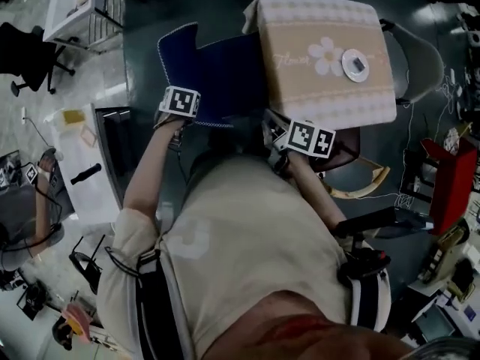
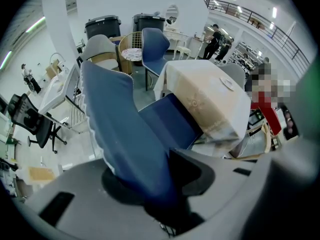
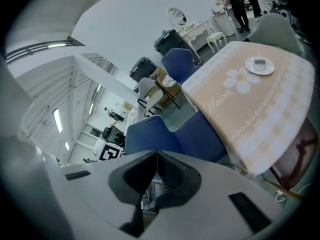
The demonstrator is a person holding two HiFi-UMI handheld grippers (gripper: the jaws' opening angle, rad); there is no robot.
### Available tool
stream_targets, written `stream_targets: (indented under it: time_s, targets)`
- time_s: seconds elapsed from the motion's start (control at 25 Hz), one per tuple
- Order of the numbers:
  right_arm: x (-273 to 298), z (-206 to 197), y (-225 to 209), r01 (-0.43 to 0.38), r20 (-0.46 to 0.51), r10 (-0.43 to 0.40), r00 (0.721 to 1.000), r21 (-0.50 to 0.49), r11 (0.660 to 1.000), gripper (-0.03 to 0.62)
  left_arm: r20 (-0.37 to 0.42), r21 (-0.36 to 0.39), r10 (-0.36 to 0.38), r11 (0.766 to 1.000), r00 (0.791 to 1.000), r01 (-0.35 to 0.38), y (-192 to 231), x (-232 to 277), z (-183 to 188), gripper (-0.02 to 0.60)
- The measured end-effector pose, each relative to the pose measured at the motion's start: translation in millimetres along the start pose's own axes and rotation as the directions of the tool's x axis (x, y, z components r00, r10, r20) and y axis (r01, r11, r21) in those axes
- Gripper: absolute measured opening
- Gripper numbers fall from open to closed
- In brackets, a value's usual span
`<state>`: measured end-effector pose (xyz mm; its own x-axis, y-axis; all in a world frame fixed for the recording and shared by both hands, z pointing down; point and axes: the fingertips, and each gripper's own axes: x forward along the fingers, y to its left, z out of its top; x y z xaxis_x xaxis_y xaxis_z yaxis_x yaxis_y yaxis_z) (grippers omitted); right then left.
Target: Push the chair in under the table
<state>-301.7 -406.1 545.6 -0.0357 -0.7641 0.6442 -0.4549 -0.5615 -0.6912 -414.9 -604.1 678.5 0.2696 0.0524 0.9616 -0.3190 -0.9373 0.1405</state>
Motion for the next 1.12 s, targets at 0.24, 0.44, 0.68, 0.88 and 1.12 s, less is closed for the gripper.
stream_targets:
  time_s: [0.24, 0.44, 0.68, 0.88, 1.12]
  targets:
    - [11, -6, 14, -0.021, -0.04, 0.019, 0.999, -0.042, 0.999, 0.012, 0.036, 0.018, -0.035, 0.999, 0.999, 0.034, -1, 0, 6, 0.137]
    - [13, -11, 15, -0.023, -0.068, 0.019, 0.998, -0.059, 0.998, 0.012, 0.027, 0.029, -0.013, 1.0, 1.0, 0.012, 3, 4, 6, 0.138]
    - [12, -16, 18, -0.017, -0.083, 0.012, 0.996, -0.063, 0.998, 0.012, 0.044, 0.051, 0.003, 0.999, 0.999, -0.005, 7, 0, 11, 0.14]
    - [13, -19, 20, -0.01, -0.067, 0.006, 0.998, -0.067, 0.998, 0.012, 0.0, 0.008, -0.156, 0.988, 0.988, 0.156, -18, -2, 1, 0.147]
    - [4, -23, 16, 0.018, -0.022, -0.019, 1.0, -0.041, 0.999, 0.012, 0.019, 0.074, 0.007, 0.997, 1.0, -0.008, 23, -16, 13, 0.15]
